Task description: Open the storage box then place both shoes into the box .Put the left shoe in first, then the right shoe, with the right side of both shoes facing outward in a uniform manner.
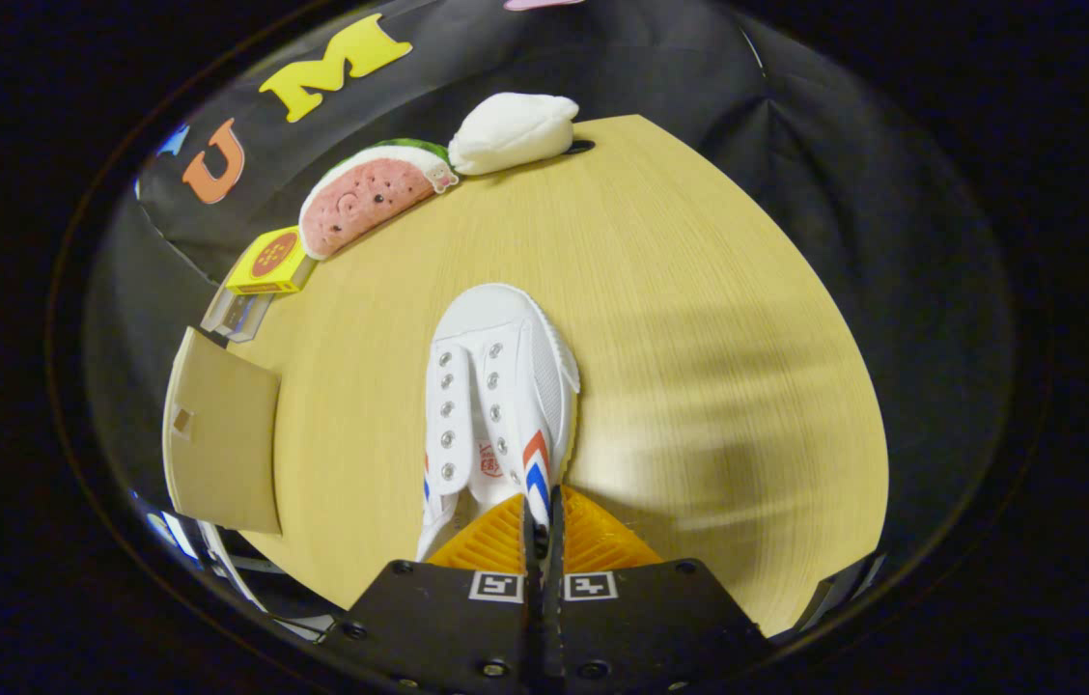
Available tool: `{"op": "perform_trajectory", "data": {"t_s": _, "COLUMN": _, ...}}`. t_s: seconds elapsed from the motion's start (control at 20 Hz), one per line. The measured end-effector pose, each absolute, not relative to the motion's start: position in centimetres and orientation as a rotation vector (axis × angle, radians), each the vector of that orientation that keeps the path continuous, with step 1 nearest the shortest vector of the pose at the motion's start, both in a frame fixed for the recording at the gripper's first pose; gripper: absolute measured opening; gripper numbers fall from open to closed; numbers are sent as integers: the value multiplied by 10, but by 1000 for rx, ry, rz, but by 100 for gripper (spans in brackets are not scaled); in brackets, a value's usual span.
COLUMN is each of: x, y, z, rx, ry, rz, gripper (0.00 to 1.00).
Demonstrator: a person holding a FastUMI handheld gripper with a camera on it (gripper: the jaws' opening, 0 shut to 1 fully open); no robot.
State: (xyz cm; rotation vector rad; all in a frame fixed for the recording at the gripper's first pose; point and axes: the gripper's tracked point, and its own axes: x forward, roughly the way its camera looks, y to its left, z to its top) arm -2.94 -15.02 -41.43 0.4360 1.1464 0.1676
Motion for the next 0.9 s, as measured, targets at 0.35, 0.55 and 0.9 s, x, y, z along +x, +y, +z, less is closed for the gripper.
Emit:
{"op": "perform_trajectory", "data": {"t_s": 0.35, "x": -34, "y": -112, "z": -383, "rx": 518, "ry": 1144, "rz": 197, "gripper": 0}}
{"op": "perform_trajectory", "data": {"t_s": 0.55, "x": -33, "y": -85, "z": -344, "rx": 515, "ry": 1103, "rz": 233, "gripper": 0}}
{"op": "perform_trajectory", "data": {"t_s": 0.9, "x": -37, "y": 6, "z": -238, "rx": 512, "ry": 974, "rz": 314, "gripper": 0}}
